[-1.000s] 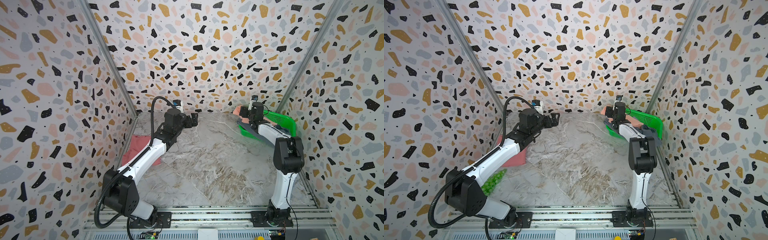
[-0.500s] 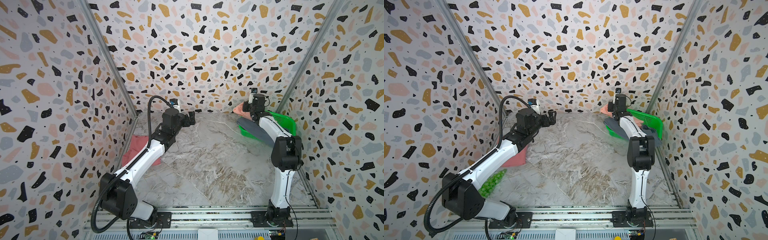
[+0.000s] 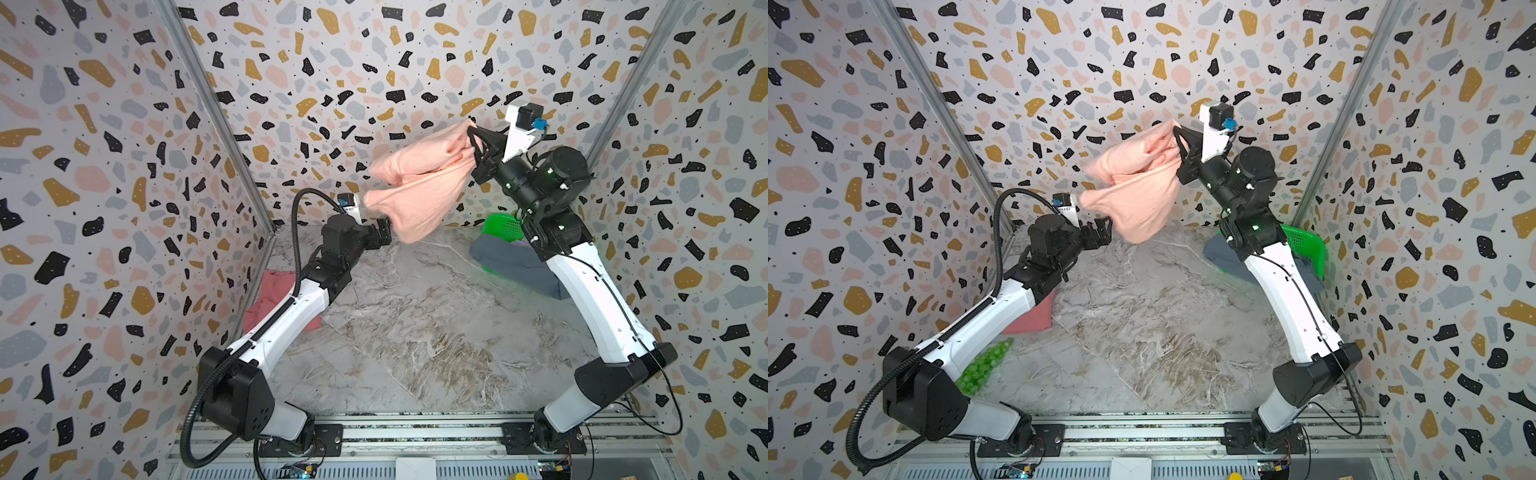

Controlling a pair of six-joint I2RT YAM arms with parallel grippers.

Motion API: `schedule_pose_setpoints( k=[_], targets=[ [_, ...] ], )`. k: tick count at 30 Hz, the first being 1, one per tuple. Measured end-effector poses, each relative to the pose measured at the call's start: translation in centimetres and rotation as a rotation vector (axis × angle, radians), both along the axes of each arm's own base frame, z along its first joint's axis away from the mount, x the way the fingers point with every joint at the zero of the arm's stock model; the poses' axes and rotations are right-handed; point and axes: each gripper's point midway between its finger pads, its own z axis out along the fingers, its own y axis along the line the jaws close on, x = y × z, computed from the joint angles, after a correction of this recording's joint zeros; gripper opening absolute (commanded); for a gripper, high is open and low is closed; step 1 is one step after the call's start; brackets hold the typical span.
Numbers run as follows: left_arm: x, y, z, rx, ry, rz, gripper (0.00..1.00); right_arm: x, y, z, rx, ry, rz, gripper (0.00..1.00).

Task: Fold and stack the t-shirts
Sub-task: 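Grasp the peach t-shirt with the right gripper, lift it out, drop it on the table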

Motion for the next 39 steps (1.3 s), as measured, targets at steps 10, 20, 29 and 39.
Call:
schedule_pose_setpoints(
  k=[10,20,29,39],
  targets=[
    [-3.8,1.9,2.3,0.004,-0.024,0.009,1.0,8.7,-1.5,-27.9,-0.028,0.662,-0.041,0.62],
    [-4.2,1.6,-7.2,0.095,0.223,-0.014,0.97,7.2,-5.0,-43.5,-0.114,1.069,-0.106,0.71],
    [-5.6,-4.5,-14.6,0.211,0.403,-0.229,0.91,1.0,-6.0,-40.1,-0.136,1.009,-0.111,0.72],
    [-5.0,-17.0,-21.9,0.382,0.488,-0.48,0.73,-6.1,-8.1,-53.5,-0.249,1.29,-0.179,0.71]
  ],
)
